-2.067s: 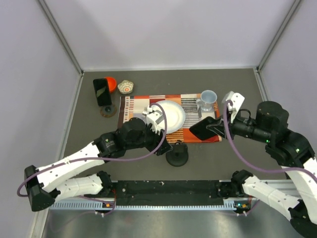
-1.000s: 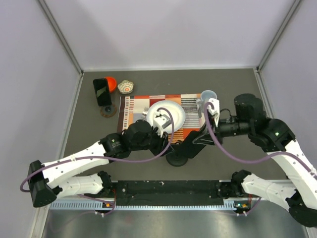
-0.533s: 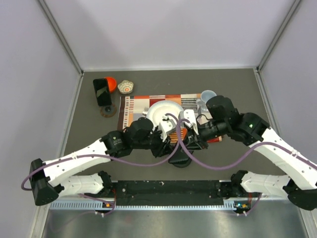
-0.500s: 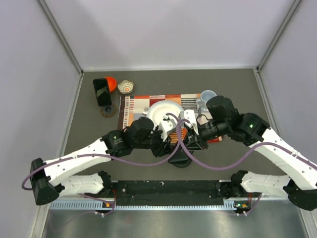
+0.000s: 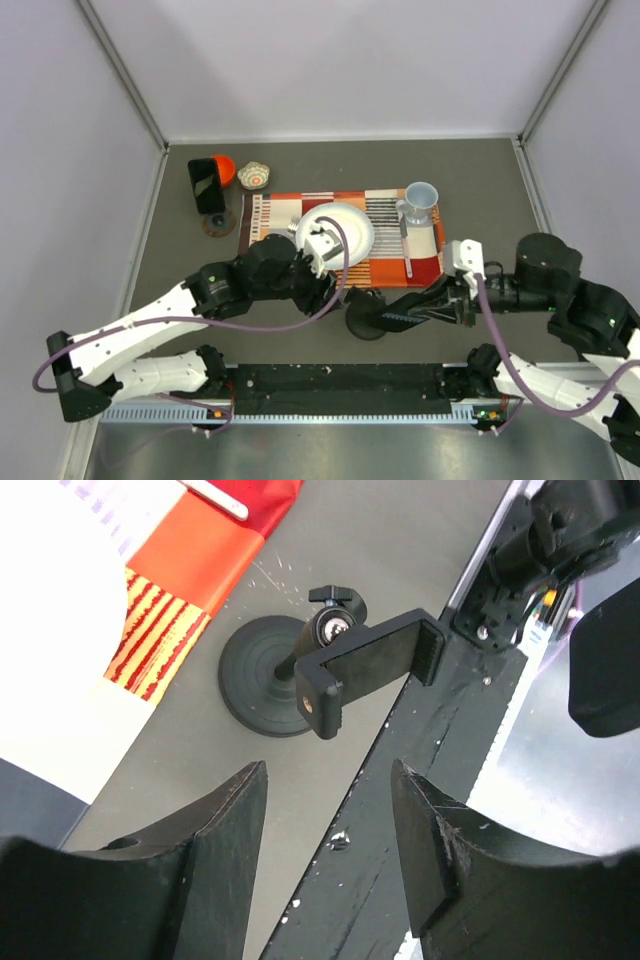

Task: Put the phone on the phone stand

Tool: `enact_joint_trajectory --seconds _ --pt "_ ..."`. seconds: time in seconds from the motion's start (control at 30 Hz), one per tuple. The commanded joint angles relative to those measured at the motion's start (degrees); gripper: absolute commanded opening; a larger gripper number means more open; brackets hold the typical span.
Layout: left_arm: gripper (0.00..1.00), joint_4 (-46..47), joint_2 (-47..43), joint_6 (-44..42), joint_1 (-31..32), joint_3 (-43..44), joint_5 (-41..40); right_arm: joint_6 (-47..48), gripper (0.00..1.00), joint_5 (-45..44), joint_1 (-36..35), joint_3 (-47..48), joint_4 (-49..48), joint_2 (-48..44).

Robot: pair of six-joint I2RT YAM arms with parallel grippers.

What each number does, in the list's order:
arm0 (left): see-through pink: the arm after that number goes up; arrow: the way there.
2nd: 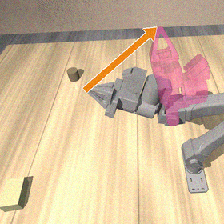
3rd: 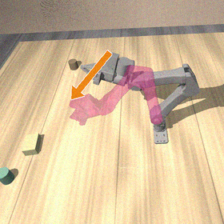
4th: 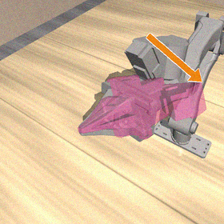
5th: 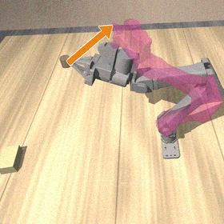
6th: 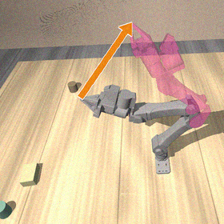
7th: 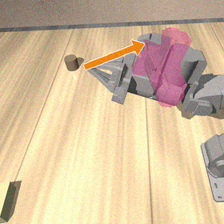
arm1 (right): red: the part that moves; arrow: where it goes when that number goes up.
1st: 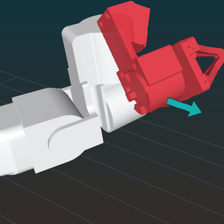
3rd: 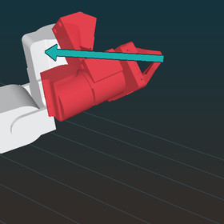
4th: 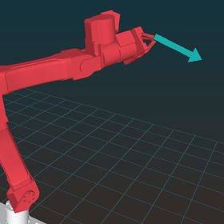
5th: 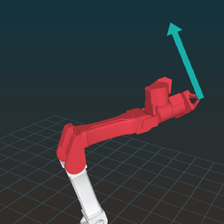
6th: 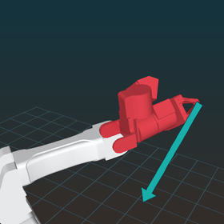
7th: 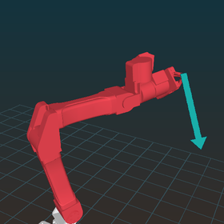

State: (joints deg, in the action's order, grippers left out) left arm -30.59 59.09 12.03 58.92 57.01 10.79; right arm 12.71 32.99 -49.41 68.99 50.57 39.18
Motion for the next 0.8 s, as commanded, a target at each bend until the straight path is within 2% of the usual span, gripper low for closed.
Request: enact_joint_trajectory --seconds 0.0,0.1,0.17,0.43,0.57,0.77 --pt "0.54 0.70 -4.59 6.16 0.06 0.38 -5.15 -4.62 0.00 -3.11 -0.60 0.70 -4.34 -1.13" --pt "0.44 1.23 -3.46 6.86 0.15 0.64 -8.66 -4.54 0.00 -3.20 -0.60 1.32 -4.42 0.80" --pt "0.41 0.97 -2.58 7.65 0.15 1.69 -9.64 -4.27 0.00 -3.37 -0.52 2.11 -4.34 1.69" --pt "0.44 2.73 -1.08 12.75 1.82 1.43 -14.13 -2.87 0.00 -4.87 -0.51 2.82 -4.16 1.69" --pt "0.51 3.78 -0.91 13.63 2.78 1.35 -14.04 -2.87 0.00 -5.66 -0.60 2.46 -4.16 0.64" --pt "0.47 4.31 1.20 13.81 5.16 1.70 -15.62 -2.78 0.00 -6.01 -0.60 2.64 -4.07 0.28"
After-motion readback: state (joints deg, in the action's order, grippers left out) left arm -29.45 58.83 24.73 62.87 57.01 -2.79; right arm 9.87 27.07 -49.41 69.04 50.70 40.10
